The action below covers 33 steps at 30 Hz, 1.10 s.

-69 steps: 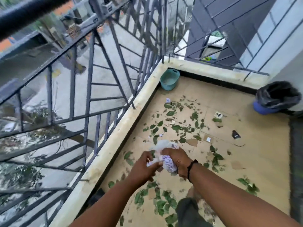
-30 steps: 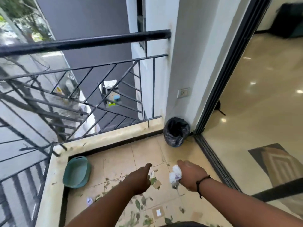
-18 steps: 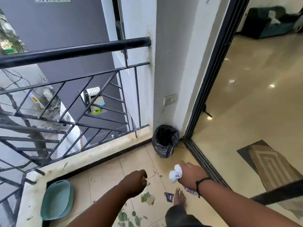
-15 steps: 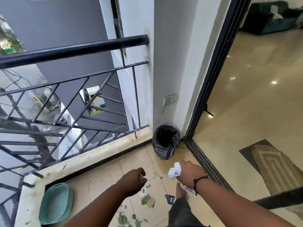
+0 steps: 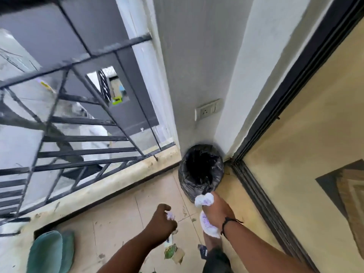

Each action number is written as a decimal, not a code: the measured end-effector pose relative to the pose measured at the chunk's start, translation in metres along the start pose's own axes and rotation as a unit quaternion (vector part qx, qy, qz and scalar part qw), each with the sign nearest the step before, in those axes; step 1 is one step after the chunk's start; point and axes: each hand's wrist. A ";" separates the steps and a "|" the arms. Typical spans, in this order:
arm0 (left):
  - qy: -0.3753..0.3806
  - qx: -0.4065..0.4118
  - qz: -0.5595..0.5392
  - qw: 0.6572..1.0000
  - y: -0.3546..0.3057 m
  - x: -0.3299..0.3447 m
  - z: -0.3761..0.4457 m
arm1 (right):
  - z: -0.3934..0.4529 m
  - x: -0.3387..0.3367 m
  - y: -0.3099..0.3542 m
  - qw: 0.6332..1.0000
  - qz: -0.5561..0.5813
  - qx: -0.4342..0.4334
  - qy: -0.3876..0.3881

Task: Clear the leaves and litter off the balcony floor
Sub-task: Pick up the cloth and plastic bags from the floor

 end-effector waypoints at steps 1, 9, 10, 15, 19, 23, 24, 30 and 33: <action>0.005 -0.025 -0.038 0.999 -0.004 0.008 0.023 | 0.023 0.000 -0.003 0.998 0.050 0.032 -0.004; -0.005 -0.126 -0.172 0.977 -0.015 0.066 0.188 | 0.207 0.014 -0.031 0.897 0.409 0.165 -0.012; -0.014 -0.125 -0.190 0.974 -0.018 0.070 0.203 | 0.222 0.015 -0.030 0.885 0.434 0.166 -0.021; -0.052 -0.107 -0.245 0.962 -0.037 0.092 0.263 | 0.265 0.016 -0.040 0.861 0.477 0.175 -0.013; -0.026 -0.122 -0.296 0.947 -0.039 0.091 0.291 | 0.275 0.020 -0.054 0.869 0.461 0.182 -0.003; -0.002 -0.138 -0.290 0.947 -0.035 0.092 0.293 | 0.274 0.030 -0.073 0.907 0.377 0.183 -0.024; -0.013 -0.144 -0.288 0.947 -0.029 0.094 0.289 | 0.271 0.033 -0.076 0.914 0.363 0.181 -0.019; -0.030 -0.175 -0.190 0.966 0.041 0.115 0.239 | 0.238 0.053 -0.082 0.973 0.189 0.130 -0.014; 0.000 -0.173 -0.116 0.978 0.079 0.125 0.192 | 0.209 0.065 -0.087 0.997 0.032 0.059 0.030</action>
Point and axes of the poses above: each hand's wrist, its own z-axis towards the middle knuckle, its own x-axis out of the palm, y = z × x, and after that the axes turned 1 degree about -y, right-handed
